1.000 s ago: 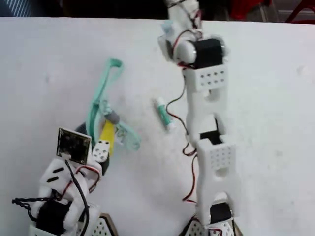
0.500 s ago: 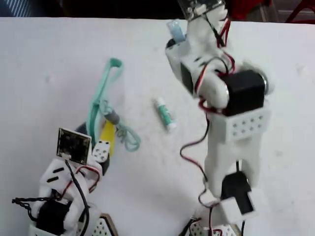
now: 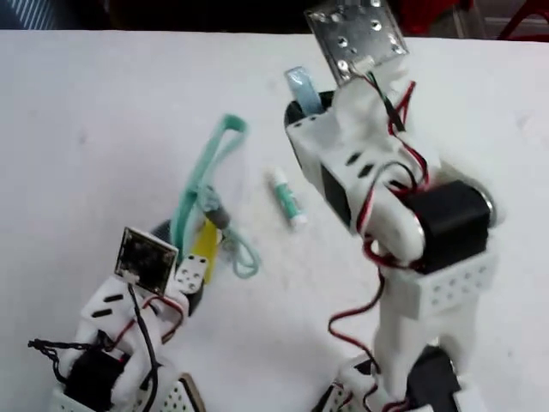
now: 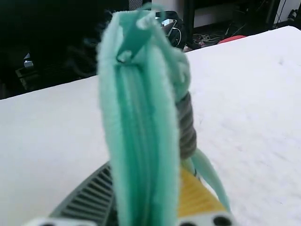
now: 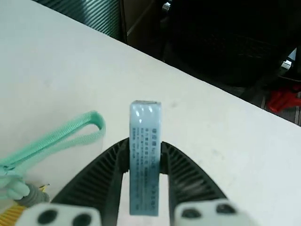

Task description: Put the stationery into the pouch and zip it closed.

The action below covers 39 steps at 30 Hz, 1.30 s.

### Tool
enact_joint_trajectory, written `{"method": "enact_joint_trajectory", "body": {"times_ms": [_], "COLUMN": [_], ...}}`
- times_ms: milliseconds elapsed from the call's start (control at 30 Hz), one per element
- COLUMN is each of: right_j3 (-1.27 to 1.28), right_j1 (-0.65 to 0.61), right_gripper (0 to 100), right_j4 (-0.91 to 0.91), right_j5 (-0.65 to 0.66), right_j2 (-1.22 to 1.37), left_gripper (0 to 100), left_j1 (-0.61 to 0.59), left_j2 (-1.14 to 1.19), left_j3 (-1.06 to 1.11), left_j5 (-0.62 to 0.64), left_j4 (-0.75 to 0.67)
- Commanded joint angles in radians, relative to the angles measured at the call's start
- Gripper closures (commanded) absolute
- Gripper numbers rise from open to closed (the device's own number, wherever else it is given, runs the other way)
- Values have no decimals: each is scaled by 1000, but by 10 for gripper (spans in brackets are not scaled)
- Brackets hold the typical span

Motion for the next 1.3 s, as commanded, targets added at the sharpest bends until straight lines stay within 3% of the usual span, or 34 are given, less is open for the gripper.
{"method": "enact_joint_trajectory", "body": {"times_ms": [0, 700, 967, 1200, 1267], "right_j3": [58, 902, 979, 1023, 1042], "right_j1": [-2, -54, -139, -139, -139], "right_gripper": [981, 981, 978, 779, 771], "right_j4": [-47, -668, -708, -659, -653], "right_j5": [-18, -26, -26, -26, -18], "right_j2": [-97, -708, -748, -753, -753], "left_gripper": [973, 976, 976, 976, 976], "left_j1": [-15, -15, -15, -15, -15], "left_j2": [-13, -13, -13, -13, -13], "left_j3": [-37, -35, -35, -35, -35], "left_j5": [-11, -11, -9, -9, -9], "left_j4": [-5, 3, 23, 23, 23]}}
